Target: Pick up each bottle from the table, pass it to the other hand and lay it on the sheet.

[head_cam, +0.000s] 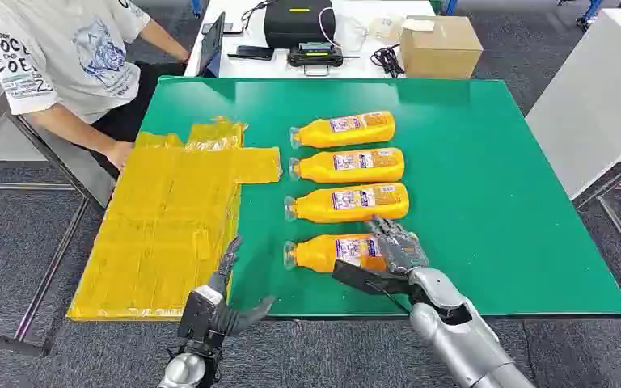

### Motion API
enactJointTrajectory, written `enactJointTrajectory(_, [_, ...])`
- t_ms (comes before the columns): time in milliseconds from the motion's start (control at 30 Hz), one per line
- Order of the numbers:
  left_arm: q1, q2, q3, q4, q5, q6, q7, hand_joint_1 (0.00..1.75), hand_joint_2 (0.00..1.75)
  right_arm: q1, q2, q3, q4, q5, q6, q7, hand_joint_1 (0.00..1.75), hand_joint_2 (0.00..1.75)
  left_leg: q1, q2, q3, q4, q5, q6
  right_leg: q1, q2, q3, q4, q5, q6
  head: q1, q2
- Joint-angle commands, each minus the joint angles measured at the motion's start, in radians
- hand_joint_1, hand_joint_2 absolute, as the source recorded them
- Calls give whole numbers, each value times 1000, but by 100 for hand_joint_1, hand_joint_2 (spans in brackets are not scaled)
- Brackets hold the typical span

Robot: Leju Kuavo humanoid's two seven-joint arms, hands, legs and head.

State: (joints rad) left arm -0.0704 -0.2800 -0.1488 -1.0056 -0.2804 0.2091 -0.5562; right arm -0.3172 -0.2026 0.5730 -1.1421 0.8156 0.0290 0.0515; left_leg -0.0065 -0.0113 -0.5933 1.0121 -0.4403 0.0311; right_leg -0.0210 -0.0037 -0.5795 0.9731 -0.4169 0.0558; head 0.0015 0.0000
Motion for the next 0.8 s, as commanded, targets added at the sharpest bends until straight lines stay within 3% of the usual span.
enactJointTrajectory(33, [-30, 11, 1, 67, 6, -6, 7, 0, 175, -60, 1, 24, 155, -18, 27, 3, 0, 175, 1, 1, 3, -1, 0, -1, 1, 0, 3, -1, 0, -2, 0, 0])
enactJointTrajectory(100, [-32, 11, -1, 71, 6, -8, 7, 0, 175, -64, 4, 22, 167, -24, 29, 0, 2, 175, 1, 0, 3, -1, 0, -2, 1, 0, 3, -2, 0, -2, 0, 0])
enactJointTrajectory(133, [-33, 11, -2, 73, 6, -7, 7, 0, 175, -67, 3, 22, 171, -36, 39, -8, 24, 175, 1, 1, 3, -1, 0, -1, 1, 0, 3, -1, 0, -2, 0, 0])
enactJointTrajectory(200, [-36, 11, -3, 78, 7, -6, 7, 0, 175, -72, -2, 22, 180, -50, 48, -17, 143, 175, 1, 1, 3, -1, 0, -1, 1, 0, 3, -1, 0, -2, 0, 0])
enactJointTrajectory(233, [-38, 11, -4, 82, 8, -6, 7, 0, 175, -76, -5, 23, 186, -60, 55, -26, 168, 175, 2, 1, 4, -1, -1, -2, 2, 0, 4, -2, 0, -3, 0, 0])
enactJointTrajectory(267, [-39, 11, -3, 84, 9, -5, 6, 0, 175, -78, -7, 25, 189, -62, 56, -29, 175, 175, 1, 0, 3, -1, 0, -1, 1, -1, 3, -1, 0, -2, 0, 0])
enactJointTrajectory(800, [-38, 12, -10, 85, 16, -4, 5, 0, 175, -78, -14, 32, 175, -103, 50, -54, 175, 175, 2, 0, 7, -1, -1, -3, 2, -1, 7, -2, 0, -3, 0, 0])
